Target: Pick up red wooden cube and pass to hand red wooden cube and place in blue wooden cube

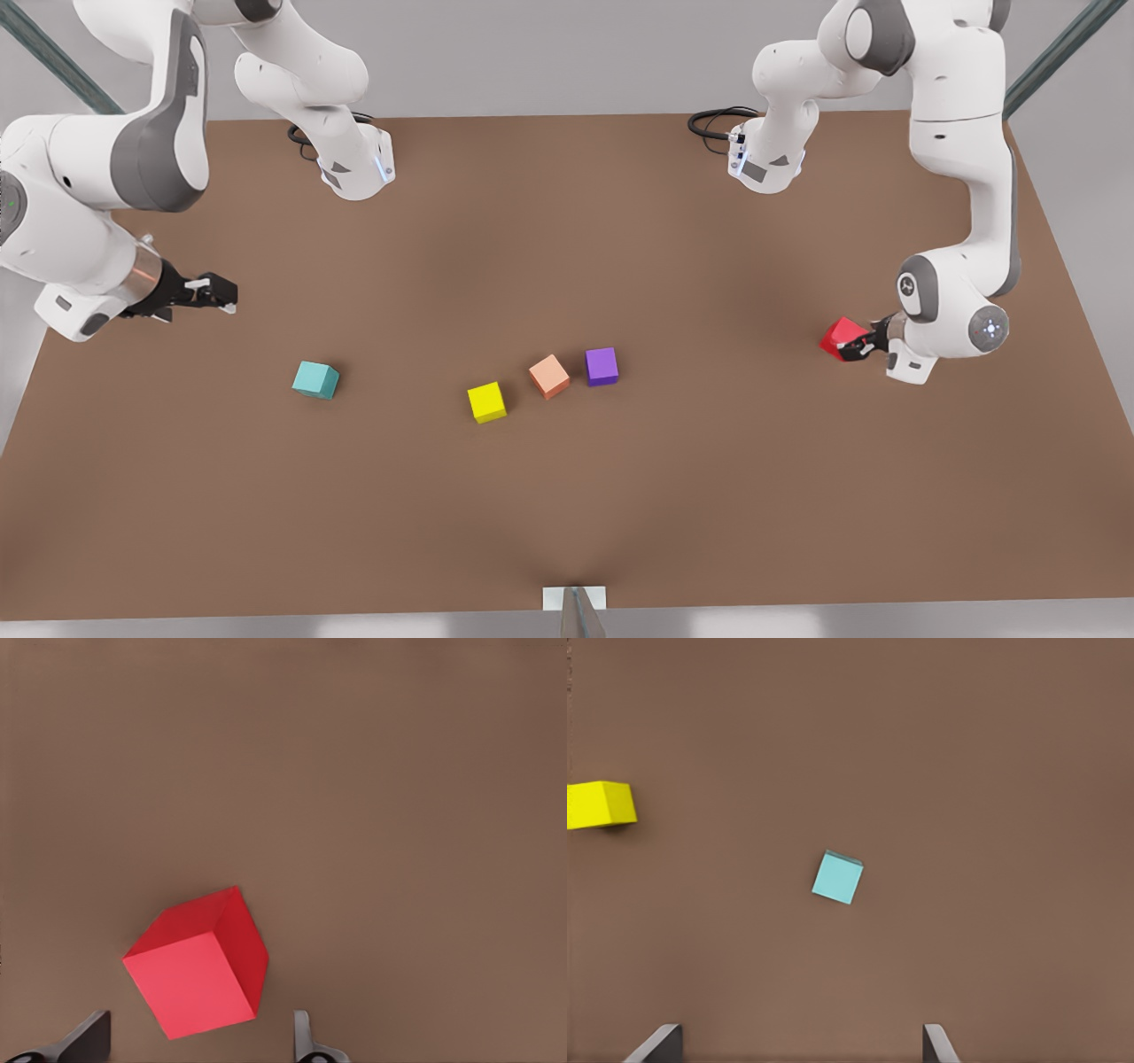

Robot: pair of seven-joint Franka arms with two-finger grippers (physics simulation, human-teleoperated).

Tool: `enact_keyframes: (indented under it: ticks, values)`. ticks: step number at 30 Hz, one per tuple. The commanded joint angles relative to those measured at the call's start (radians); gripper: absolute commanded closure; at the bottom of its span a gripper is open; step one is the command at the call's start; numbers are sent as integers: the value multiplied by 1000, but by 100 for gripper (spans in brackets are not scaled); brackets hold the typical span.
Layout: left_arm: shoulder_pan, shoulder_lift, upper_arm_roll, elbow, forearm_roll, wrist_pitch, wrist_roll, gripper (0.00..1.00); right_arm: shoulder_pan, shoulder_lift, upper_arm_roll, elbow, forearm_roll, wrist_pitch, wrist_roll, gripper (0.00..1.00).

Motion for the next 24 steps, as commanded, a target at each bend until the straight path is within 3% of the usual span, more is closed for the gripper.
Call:
enact_keyframes:
  ticks: [1,7,24]
  values:
    - [2,-1,20,-20,-47,173,-147,0,-2,6,-2,2,16,6,-4,0]
    - [-4,-7,57,-111,-52,189,-331,0,-2,9,-2,2,17,3,11,0]
    - [-9,24,56,-120,-113,250,-287,0,1,23,1,-1,26,-6,7,0]
